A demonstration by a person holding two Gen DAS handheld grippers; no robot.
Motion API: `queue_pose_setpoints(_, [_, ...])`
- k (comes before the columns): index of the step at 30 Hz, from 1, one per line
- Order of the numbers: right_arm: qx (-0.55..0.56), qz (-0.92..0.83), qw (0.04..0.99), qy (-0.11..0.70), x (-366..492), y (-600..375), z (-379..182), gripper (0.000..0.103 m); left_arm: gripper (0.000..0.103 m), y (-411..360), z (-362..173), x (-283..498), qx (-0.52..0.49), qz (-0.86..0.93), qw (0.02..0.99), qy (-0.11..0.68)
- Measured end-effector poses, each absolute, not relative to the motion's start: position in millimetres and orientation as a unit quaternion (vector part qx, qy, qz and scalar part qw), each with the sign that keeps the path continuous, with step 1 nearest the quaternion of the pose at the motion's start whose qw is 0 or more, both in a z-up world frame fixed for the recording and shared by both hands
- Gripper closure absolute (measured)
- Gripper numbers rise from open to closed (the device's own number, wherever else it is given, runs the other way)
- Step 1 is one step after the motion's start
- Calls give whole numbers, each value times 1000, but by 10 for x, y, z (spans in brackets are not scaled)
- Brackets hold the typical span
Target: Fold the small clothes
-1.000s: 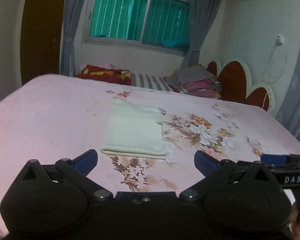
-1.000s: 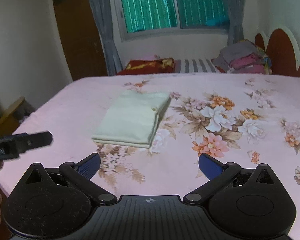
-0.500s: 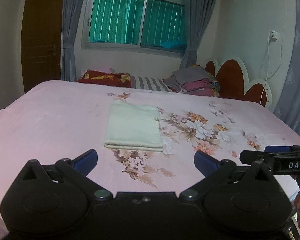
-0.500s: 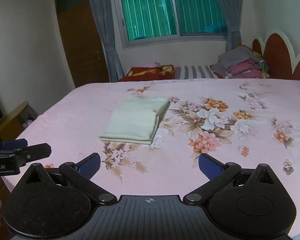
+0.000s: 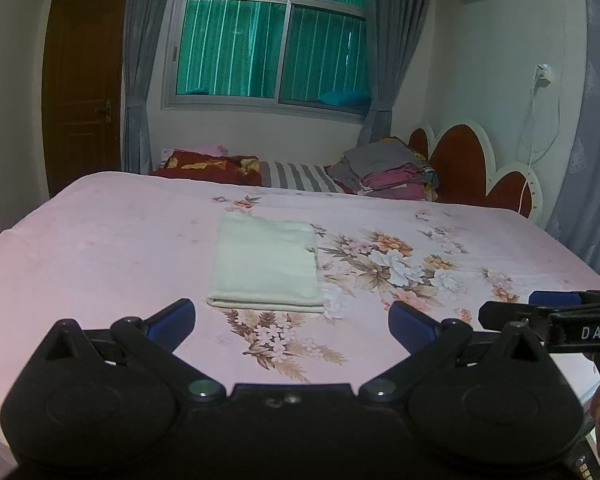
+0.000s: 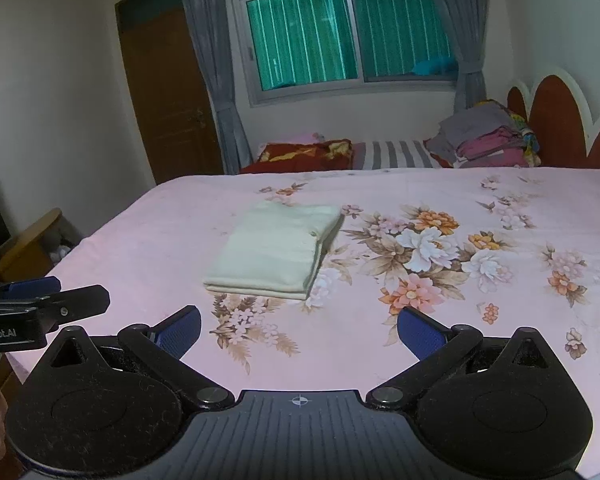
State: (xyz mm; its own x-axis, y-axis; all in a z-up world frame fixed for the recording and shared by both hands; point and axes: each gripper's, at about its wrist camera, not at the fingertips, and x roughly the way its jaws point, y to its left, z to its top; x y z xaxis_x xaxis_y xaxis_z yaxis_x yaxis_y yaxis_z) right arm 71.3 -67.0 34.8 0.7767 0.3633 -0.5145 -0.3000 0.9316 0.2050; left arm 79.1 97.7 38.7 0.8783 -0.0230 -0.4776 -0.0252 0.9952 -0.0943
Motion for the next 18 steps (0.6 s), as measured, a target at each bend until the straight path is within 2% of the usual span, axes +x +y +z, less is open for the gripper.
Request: queue_pose_setpoints(18, [57, 176, 941, 284, 694, -661, 352, 0, 0, 997, 392, 792, -49, 1, 968, 246])
